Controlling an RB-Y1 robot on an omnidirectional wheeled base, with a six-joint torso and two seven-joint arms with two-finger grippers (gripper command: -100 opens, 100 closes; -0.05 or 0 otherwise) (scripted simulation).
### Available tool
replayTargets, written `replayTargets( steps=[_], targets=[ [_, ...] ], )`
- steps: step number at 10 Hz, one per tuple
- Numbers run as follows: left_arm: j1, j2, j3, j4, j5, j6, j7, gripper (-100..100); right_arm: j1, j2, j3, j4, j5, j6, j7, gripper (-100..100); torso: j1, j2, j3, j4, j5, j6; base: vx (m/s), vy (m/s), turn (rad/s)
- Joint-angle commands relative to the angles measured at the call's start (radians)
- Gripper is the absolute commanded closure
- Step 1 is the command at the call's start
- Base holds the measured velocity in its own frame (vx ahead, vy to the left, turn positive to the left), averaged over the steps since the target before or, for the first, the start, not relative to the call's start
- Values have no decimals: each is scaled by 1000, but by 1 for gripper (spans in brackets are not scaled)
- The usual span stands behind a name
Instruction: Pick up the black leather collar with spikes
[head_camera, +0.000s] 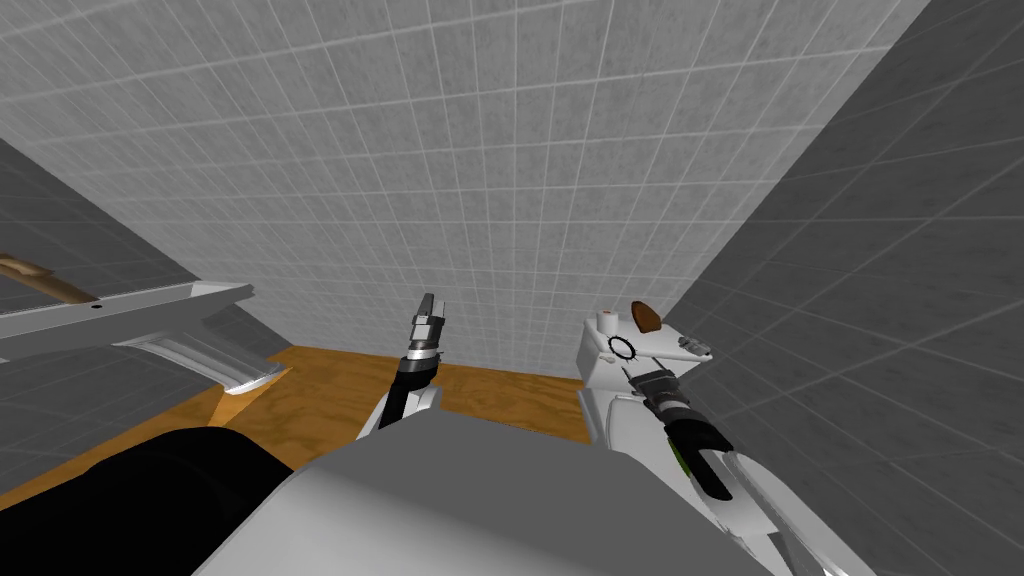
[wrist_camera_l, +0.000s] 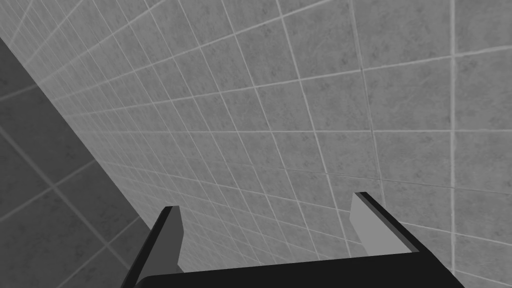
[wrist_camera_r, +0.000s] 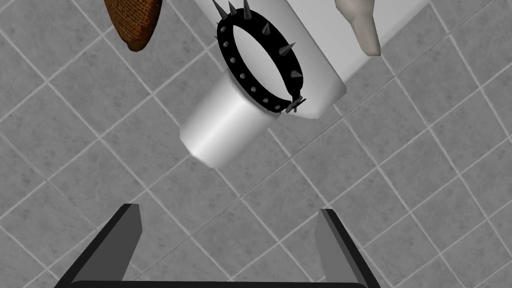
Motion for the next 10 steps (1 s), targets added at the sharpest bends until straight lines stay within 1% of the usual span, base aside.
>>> replayTargets(
  steps=[1, 6, 10],
  targets=[
    [0, 0, 0, 0, 0, 0, 0, 0, -14, -17, 0, 45, 32, -7, 27, -100, 0, 0, 0, 0, 0, 0, 3, 1, 31],
    [0, 0, 0, 0, 0, 0, 0, 0, -57, -89, 20, 189, 143, -21, 115, -100, 0, -2, -1, 0, 0, 0, 23, -1, 60],
    [0, 0, 0, 0, 0, 0, 0, 0, -78, -125, 40, 276, 208, -27, 168, -100, 0, -4, -2, -1, 0, 0, 54, 0, 64]
  ],
)
